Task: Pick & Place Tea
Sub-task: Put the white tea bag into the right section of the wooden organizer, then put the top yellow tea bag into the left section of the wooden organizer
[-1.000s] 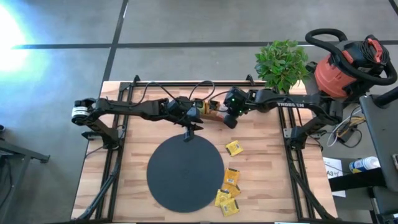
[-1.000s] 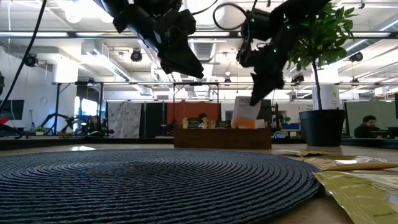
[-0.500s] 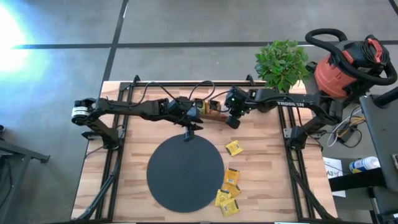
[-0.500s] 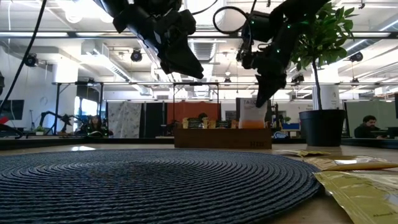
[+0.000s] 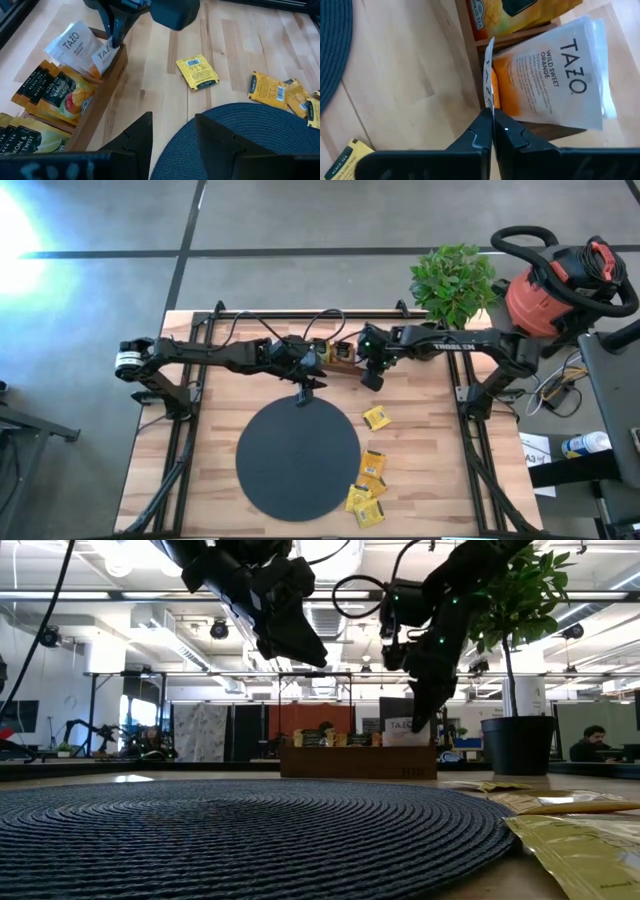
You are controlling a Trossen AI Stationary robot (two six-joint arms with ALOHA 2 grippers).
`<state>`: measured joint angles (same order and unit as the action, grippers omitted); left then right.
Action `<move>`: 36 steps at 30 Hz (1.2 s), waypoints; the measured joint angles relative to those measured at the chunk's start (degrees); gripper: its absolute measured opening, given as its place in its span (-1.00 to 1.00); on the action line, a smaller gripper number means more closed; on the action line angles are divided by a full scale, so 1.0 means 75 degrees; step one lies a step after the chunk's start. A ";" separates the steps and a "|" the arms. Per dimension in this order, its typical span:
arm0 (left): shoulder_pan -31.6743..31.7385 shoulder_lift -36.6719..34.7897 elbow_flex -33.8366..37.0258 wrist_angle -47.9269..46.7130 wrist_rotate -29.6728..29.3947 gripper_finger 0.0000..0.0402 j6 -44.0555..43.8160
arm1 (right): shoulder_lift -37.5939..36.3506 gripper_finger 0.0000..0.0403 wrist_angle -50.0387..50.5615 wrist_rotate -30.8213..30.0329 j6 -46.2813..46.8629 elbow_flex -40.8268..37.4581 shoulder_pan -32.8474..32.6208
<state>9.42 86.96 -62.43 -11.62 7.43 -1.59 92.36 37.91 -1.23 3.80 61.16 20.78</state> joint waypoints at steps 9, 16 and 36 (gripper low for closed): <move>-0.0001 0.0000 0.0000 -0.0003 -0.0146 -0.30 -0.0054 | -0.0051 -0.95 -0.0085 -0.0056 0.0014 0.0042 0.0000; -0.0001 0.0000 0.0002 -0.0002 -0.0153 -0.30 -0.0054 | -0.0117 -0.80 -0.0058 -0.0215 0.0076 0.0045 -0.0001; -0.0001 0.0000 0.0388 -0.0021 -0.0155 -0.30 -0.0200 | -0.0416 -0.54 0.0786 -0.1800 0.0212 0.1152 -0.0228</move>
<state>9.41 86.96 -59.53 -11.78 6.27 -3.09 89.24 43.80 -14.73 5.39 69.80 19.06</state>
